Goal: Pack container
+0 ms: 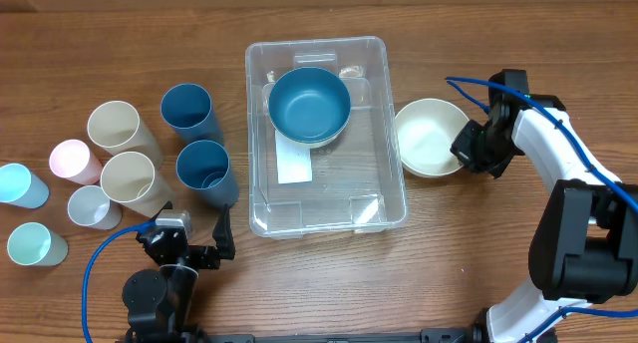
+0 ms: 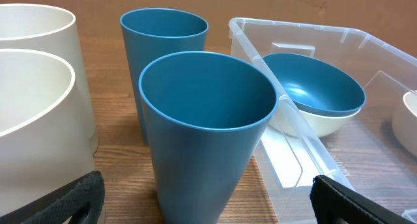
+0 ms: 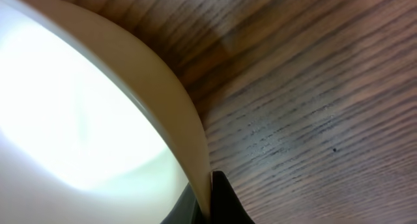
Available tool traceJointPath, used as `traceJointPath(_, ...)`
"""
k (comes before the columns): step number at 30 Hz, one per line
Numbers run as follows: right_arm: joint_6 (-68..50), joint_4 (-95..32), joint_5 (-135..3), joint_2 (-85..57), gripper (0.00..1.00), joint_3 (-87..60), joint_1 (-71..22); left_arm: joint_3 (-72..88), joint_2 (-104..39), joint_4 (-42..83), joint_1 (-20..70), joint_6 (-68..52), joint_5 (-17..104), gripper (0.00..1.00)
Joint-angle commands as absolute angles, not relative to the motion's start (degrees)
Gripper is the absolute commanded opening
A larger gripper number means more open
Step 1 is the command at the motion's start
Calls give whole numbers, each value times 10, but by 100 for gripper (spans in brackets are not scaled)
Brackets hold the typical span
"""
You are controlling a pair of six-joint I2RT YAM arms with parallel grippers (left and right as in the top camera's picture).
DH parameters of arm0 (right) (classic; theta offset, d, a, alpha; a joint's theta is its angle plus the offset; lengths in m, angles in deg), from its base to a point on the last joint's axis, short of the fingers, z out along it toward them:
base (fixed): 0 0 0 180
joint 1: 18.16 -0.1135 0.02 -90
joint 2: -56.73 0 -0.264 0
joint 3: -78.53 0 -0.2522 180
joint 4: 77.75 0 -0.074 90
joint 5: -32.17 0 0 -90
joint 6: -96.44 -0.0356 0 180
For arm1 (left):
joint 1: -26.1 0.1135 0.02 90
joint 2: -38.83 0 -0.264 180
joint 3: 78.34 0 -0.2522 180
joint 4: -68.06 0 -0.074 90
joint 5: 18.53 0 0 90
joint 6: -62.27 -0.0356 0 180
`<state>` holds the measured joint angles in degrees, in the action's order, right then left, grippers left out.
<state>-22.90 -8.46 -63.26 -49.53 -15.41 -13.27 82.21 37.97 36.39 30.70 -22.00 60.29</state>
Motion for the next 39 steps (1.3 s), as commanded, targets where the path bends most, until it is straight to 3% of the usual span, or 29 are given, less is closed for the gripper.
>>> traceJointPath(1,-238,-59,-579,-445,4,-124,-131,825,386,367,306,-228,596,100)
traceJointPath(5,-238,-25,-579,-304,4,-49,-162,825,386,367,306,-228,596,100)
traceJointPath(10,-238,-35,-617,-230,4,-11,-323,825,386,367,306,-228,596,100)
traceJointPath(14,-239,-130,-574,-312,4,-12,-423,825,386,367,306,-228,596,100)
traceJointPath(22,-235,-287,-620,-508,4,-12,-424,825,386,367,306,-228,596,100)
traceJointPath(24,-219,-289,-621,-506,30,-7,-423,825,386,367,306,-228,596,100)
traceJointPath(27,-181,-236,-648,-462,50,46,-413,825,386,367,306,-228,596,100)
traceJointPath(32,-202,-123,-622,-314,69,102,-317,825,386,367,306,-228,596,100)
traceJointPath(37,-253,-38,-652,-223,77,102,-42,825,386,367,306,-228,596,100)
traceJointPath(39,-253,-10,-675,-225,82,102,24,825,386,367,306,-228,596,100)
